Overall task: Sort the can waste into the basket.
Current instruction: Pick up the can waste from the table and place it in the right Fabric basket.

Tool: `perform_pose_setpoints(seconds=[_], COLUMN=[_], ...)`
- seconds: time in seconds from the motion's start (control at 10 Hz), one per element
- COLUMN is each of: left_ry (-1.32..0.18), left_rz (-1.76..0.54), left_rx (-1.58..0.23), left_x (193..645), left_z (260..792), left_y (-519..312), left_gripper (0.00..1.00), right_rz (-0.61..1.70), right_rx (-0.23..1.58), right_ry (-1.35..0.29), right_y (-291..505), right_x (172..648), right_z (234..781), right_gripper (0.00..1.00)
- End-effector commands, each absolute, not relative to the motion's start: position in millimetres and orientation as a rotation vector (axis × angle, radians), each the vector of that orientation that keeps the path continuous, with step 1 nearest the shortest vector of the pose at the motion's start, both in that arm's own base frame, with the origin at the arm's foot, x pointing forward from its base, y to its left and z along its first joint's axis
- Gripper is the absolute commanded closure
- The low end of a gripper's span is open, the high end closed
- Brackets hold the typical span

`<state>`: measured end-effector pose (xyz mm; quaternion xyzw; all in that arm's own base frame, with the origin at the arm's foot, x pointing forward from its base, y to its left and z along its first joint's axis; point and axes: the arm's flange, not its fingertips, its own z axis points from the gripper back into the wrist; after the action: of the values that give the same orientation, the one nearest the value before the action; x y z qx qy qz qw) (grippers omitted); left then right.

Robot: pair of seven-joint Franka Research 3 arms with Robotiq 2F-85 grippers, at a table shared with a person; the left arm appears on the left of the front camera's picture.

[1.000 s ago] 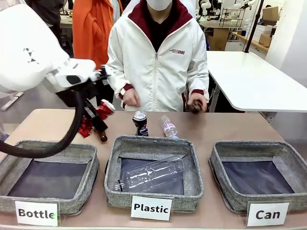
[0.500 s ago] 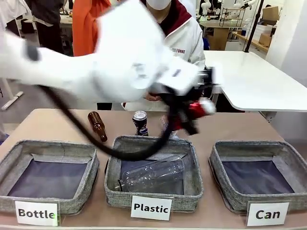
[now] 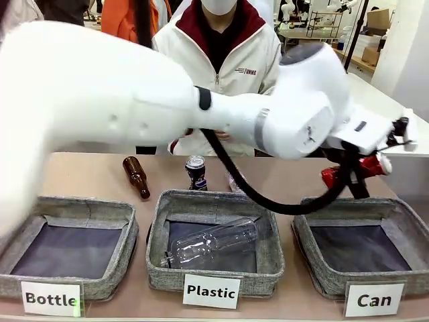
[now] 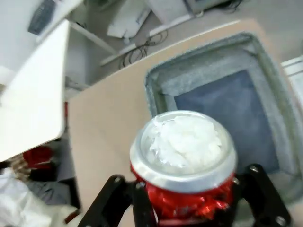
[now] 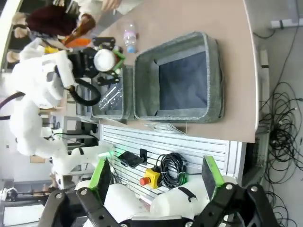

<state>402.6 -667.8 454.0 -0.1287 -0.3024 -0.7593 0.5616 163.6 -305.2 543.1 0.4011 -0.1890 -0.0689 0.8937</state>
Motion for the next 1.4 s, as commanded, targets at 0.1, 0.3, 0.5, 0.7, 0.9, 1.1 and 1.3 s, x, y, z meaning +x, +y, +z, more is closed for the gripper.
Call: perform_pose_setpoints(seconds=[0.1, 0.3, 0.5, 0.7, 0.9, 1.1, 1.3], left_ry=[-0.630, -0.572, -0.515, -0.504, -0.500, -0.484, -0.454], left_rz=[-1.755, -1.769, -1.810, -1.814, -1.805, -1.792, -1.774], left_rx=[-0.283, -0.245, -0.255, -0.258, -0.263, -0.273, -0.289], left_x=[392.5, 380.8, 378.2, 378.3, 381.8, 385.4, 388.9], left_z=[452.8, 445.2, 447.6, 450.8, 452.2, 452.6, 452.6], left_y=[-706.3, -702.4, -705.6, -708.8, -709.8, -710.9, -709.3], left_gripper=[0.99, 0.99, 0.42, 0.37, 0.00, 0.00, 0.00], right_rz=[-0.136, -0.136, -0.136, -0.136, -0.136, -0.136, -0.136], right_rx=[0.813, 0.813, 0.813, 0.813, 0.813, 0.813, 0.813], right_ry=[-0.398, -0.398, -0.398, -0.398, -0.398, -0.398, -0.398], right_y=[-295.6, -295.6, -295.6, -295.6, -295.6, -295.6, -295.6], right_x=[160.6, 160.6, 160.6, 160.6, 160.6, 160.6, 160.6], right_z=[556.8, 556.8, 556.8, 556.8, 556.8, 556.8, 556.8], right_gripper=[0.00, 0.00, 0.00, 0.00, 0.00, 0.00, 0.00])
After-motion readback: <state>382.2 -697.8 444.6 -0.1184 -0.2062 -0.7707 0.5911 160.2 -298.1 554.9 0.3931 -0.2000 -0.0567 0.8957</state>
